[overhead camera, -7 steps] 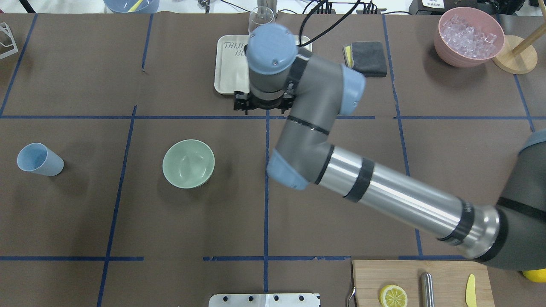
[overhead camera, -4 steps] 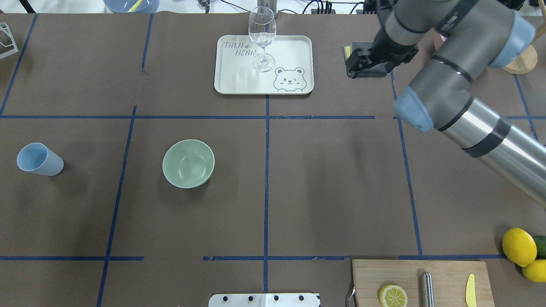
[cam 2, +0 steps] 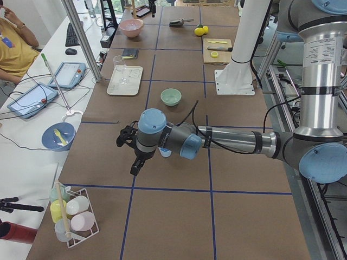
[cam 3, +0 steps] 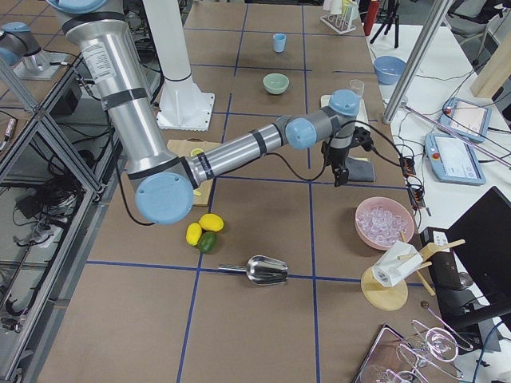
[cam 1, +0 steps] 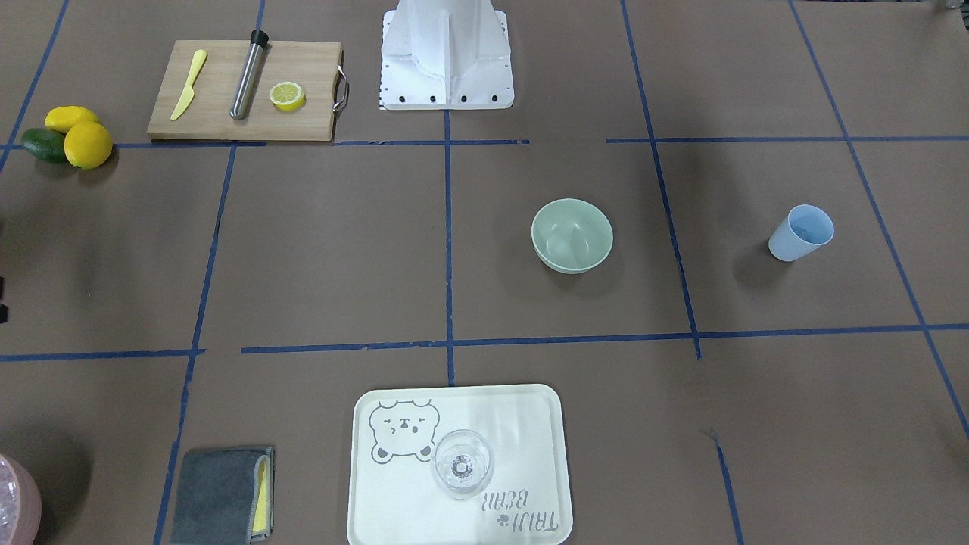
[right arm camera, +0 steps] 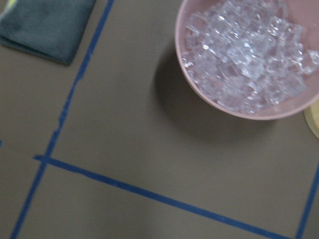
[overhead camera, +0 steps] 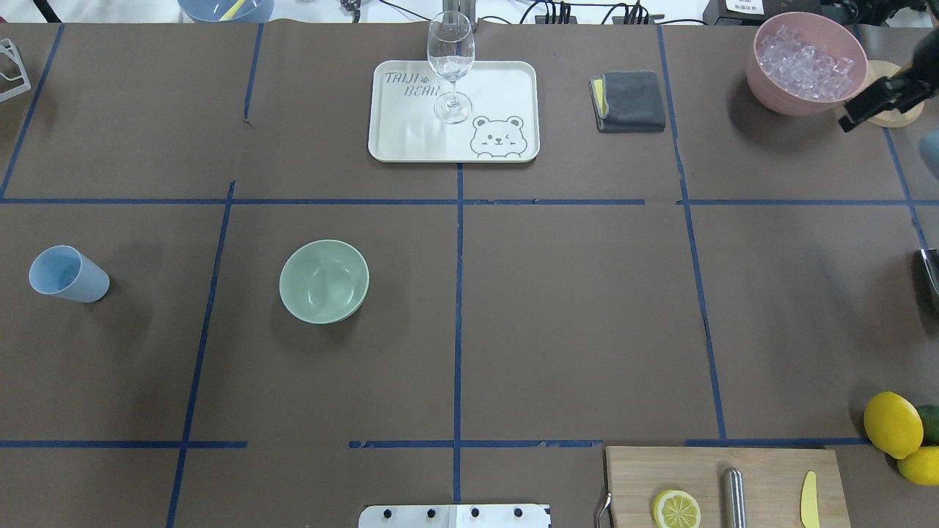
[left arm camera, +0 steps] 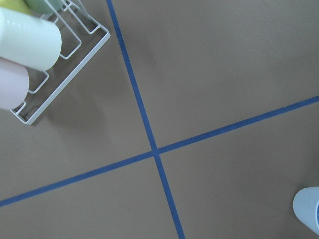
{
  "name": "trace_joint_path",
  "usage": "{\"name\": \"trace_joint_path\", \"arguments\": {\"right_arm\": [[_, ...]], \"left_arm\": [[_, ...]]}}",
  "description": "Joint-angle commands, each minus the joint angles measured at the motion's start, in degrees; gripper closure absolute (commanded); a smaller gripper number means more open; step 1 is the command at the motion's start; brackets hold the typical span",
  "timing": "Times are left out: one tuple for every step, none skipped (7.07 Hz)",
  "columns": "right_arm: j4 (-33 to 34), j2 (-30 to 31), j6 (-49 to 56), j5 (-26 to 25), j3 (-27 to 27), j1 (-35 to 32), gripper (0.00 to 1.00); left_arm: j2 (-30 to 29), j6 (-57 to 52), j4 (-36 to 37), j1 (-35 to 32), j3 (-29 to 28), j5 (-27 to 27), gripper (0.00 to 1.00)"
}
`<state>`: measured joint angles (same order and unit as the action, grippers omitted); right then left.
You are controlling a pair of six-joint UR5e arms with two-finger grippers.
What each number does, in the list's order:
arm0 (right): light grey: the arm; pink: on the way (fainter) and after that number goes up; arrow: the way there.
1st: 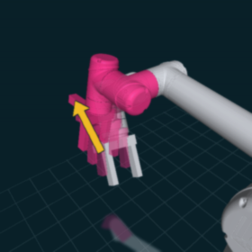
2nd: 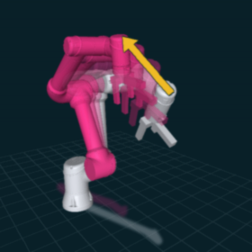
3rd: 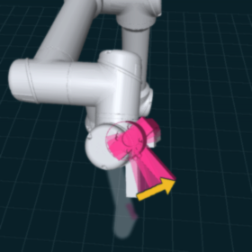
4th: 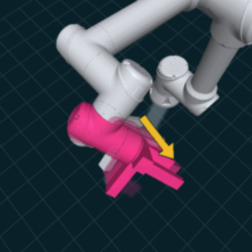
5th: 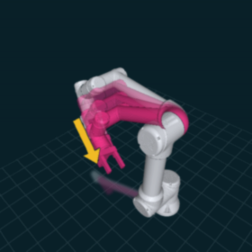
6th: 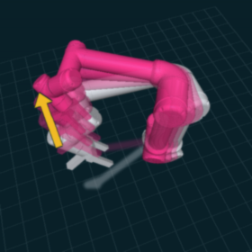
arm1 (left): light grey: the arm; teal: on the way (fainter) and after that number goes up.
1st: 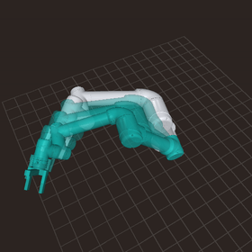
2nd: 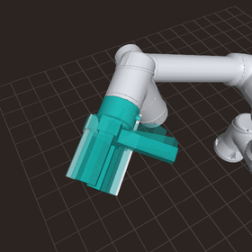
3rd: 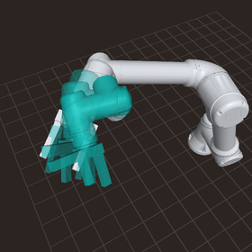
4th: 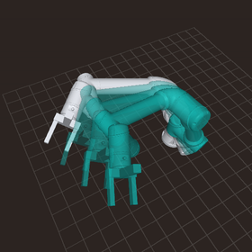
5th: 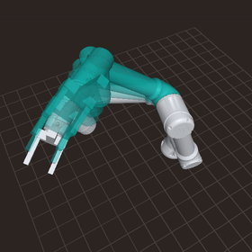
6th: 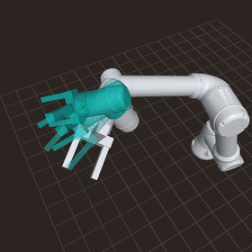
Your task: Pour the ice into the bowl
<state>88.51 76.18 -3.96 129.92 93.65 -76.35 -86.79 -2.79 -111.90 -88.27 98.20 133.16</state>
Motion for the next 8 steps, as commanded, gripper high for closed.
{"name": "trace_joint_path", "arguments": {"right_arm": [[-0.5,11.1,10.2,2.8,0.0,-7.4,0.00],[-1.1,13.4,10.4,2.6,0.5,-9.1,0.00],[-1.4,14.7,10.3,2.6,2.1,-9.9,0.00],[-1.3,14.8,9.6,2.9,3.0,-9.9,0.00],[-1.3,14.8,9.5,2.8,3.0,-9.9,0.00],[-1.3,14.9,9.5,2.9,3.1,-9.8,0.00],[-1.3,15.0,9.5,2.8,3.1,-9.8,0.00],[-1.3,15.0,9.5,2.8,3.1,-9.8,0.00]], "left_arm": [[-1.1,0.2,-15.3,0.0,-0.5,0.1,0.00],[-1.0,0.8,-18.9,0.0,-0.1,0.4,0.00],[-1.0,7.6,-21.5,0.4,0.8,0.5,0.00],[-0.4,12.3,-27.3,2.4,0.6,0.0,0.00],[-0.1,16.6,-29.1,6.6,1.6,-3.2,0.00],[1.6,23.7,-29.3,11.9,5.0,-9.3,0.00],[5.1,33.7,-31.1,19.8,8.7,-18.6,0.00],[9.6,41.4,-38.6,25.2,8.9,-23.4,0.00]]}}
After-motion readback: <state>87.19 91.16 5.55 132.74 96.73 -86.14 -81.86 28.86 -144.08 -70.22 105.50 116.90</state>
